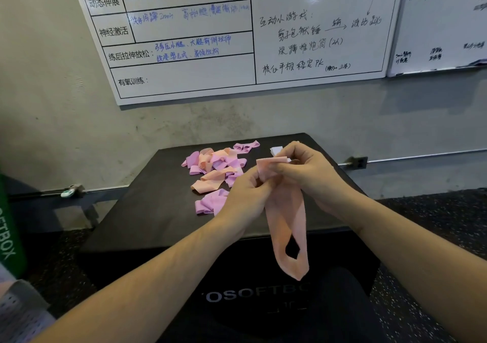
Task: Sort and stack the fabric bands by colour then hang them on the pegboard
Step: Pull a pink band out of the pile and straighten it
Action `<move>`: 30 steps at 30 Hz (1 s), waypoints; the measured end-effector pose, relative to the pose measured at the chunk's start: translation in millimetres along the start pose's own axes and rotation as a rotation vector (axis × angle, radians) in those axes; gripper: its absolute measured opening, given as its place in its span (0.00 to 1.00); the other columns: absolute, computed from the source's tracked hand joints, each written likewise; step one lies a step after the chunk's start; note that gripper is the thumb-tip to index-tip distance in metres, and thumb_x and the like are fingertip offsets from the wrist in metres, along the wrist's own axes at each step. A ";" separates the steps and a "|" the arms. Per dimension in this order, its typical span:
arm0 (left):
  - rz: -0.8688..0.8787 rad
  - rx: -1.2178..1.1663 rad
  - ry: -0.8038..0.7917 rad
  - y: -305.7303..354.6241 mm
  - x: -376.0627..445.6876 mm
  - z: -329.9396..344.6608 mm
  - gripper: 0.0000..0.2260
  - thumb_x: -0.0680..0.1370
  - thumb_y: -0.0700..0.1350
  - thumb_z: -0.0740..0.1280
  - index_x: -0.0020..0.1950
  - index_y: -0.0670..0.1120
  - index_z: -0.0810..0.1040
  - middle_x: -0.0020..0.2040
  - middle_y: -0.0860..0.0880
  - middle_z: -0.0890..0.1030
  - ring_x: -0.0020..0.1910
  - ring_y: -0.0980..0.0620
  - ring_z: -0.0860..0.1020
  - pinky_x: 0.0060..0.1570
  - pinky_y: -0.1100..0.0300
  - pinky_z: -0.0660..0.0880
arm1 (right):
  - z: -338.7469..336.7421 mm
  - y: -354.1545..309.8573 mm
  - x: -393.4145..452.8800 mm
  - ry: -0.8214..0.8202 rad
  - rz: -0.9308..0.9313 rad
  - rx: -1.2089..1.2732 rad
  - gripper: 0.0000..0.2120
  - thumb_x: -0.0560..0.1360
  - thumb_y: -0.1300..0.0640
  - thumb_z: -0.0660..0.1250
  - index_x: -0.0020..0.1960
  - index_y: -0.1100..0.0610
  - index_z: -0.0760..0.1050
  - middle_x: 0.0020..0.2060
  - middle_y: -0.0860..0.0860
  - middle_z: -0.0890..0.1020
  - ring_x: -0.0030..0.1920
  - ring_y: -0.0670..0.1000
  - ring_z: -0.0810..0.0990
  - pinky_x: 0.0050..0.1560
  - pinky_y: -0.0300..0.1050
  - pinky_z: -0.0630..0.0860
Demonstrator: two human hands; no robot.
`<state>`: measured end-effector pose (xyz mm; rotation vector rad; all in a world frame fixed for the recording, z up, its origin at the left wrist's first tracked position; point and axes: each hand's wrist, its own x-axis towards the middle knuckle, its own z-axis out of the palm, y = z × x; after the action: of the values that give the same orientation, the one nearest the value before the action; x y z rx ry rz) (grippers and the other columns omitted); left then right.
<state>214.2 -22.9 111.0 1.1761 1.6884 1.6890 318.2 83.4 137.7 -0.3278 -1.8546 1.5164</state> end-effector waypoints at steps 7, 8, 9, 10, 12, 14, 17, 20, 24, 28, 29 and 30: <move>-0.200 -0.162 0.055 -7.9 11.2 -3.6 0.10 0.83 0.45 0.65 0.62 0.46 0.81 0.55 0.45 0.86 0.58 0.42 0.83 0.58 0.46 0.80 | -14.9 37.9 -6.9 0.011 0.129 -0.021 0.25 0.63 0.39 0.78 0.53 0.50 0.78 0.45 0.51 0.83 0.46 0.47 0.81 0.49 0.47 0.76; -0.220 -0.223 0.059 -7.5 13.3 -4.0 0.10 0.83 0.44 0.65 0.63 0.44 0.80 0.56 0.42 0.86 0.58 0.42 0.83 0.57 0.47 0.81 | -16.6 44.5 -9.8 -0.013 0.167 -0.029 0.25 0.63 0.38 0.78 0.54 0.51 0.78 0.46 0.52 0.84 0.47 0.48 0.82 0.50 0.50 0.77; -0.233 -0.285 0.063 -6.5 15.6 -4.2 0.10 0.84 0.43 0.64 0.63 0.43 0.80 0.57 0.41 0.85 0.57 0.42 0.83 0.53 0.50 0.82 | -18.1 50.7 -11.8 -0.052 0.203 -0.042 0.25 0.65 0.39 0.77 0.54 0.52 0.78 0.47 0.53 0.85 0.47 0.50 0.83 0.53 0.53 0.78; -0.245 -0.343 0.071 -6.0 17.9 -4.2 0.11 0.84 0.43 0.63 0.63 0.41 0.79 0.58 0.40 0.85 0.56 0.42 0.83 0.50 0.52 0.82 | -19.6 56.5 -14.3 -0.094 0.235 -0.056 0.23 0.68 0.41 0.77 0.55 0.54 0.79 0.49 0.55 0.86 0.49 0.53 0.84 0.57 0.57 0.78; -0.272 -0.441 0.112 -5.2 23.9 -4.4 0.11 0.84 0.41 0.62 0.64 0.41 0.78 0.59 0.39 0.84 0.55 0.44 0.82 0.48 0.54 0.80 | -22.9 66.9 -18.4 -0.158 0.271 -0.082 0.17 0.74 0.48 0.75 0.56 0.58 0.79 0.50 0.57 0.86 0.53 0.59 0.85 0.62 0.59 0.78; -0.283 -0.500 0.156 -5.6 31.0 -6.2 0.12 0.85 0.40 0.60 0.66 0.41 0.77 0.58 0.40 0.83 0.55 0.45 0.81 0.48 0.55 0.80 | -27.0 77.1 -20.4 -0.181 0.279 -0.105 0.12 0.75 0.52 0.74 0.55 0.59 0.80 0.49 0.57 0.86 0.53 0.58 0.85 0.62 0.59 0.79; -0.289 -0.588 0.209 -6.4 40.5 -12.8 0.14 0.86 0.40 0.56 0.68 0.40 0.75 0.60 0.41 0.83 0.56 0.46 0.81 0.51 0.53 0.79 | -33.4 89.9 -21.2 -0.176 0.285 -0.162 0.09 0.75 0.50 0.75 0.46 0.55 0.81 0.44 0.53 0.86 0.45 0.50 0.84 0.53 0.50 0.80; -0.345 -0.699 0.275 -11.4 48.8 -20.9 0.15 0.86 0.39 0.54 0.69 0.36 0.73 0.64 0.37 0.80 0.59 0.42 0.81 0.51 0.51 0.78 | -40.7 100.4 -23.5 -0.203 0.272 -0.234 0.05 0.78 0.52 0.71 0.48 0.53 0.80 0.40 0.46 0.83 0.43 0.43 0.80 0.48 0.42 0.75; -0.359 -0.755 0.313 -14.5 56.8 -24.4 0.15 0.85 0.36 0.52 0.62 0.36 0.77 0.58 0.39 0.81 0.51 0.46 0.83 0.49 0.52 0.78 | -51.2 117.4 -28.8 -0.287 0.301 -0.295 0.05 0.80 0.58 0.66 0.54 0.53 0.80 0.46 0.48 0.83 0.46 0.42 0.79 0.50 0.39 0.74; -0.358 -0.794 0.346 -19.9 66.2 -27.1 0.17 0.85 0.35 0.53 0.70 0.37 0.74 0.60 0.41 0.81 0.44 0.50 0.85 0.45 0.53 0.80 | -59.7 129.5 -32.1 -0.243 0.318 -0.283 0.04 0.81 0.55 0.67 0.51 0.54 0.79 0.42 0.46 0.83 0.44 0.43 0.79 0.49 0.41 0.74; -0.363 -0.807 0.356 -22.1 69.6 -28.6 0.17 0.85 0.36 0.53 0.70 0.38 0.74 0.61 0.41 0.81 0.45 0.49 0.85 0.44 0.53 0.80 | -61.2 130.4 -32.6 -0.229 0.313 -0.264 0.04 0.80 0.54 0.69 0.52 0.54 0.79 0.43 0.46 0.84 0.45 0.43 0.81 0.50 0.42 0.75; -0.362 -0.816 0.369 -24.6 73.0 -30.5 0.16 0.85 0.36 0.54 0.70 0.38 0.75 0.61 0.42 0.81 0.44 0.49 0.85 0.42 0.55 0.80 | -62.8 132.0 -32.9 -0.212 0.310 -0.240 0.05 0.79 0.53 0.70 0.54 0.53 0.79 0.46 0.47 0.85 0.46 0.45 0.82 0.52 0.43 0.76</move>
<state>145.4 23.2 108.5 0.1801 1.0755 2.1031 352.2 147.9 6.8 -0.6113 -2.2433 1.5804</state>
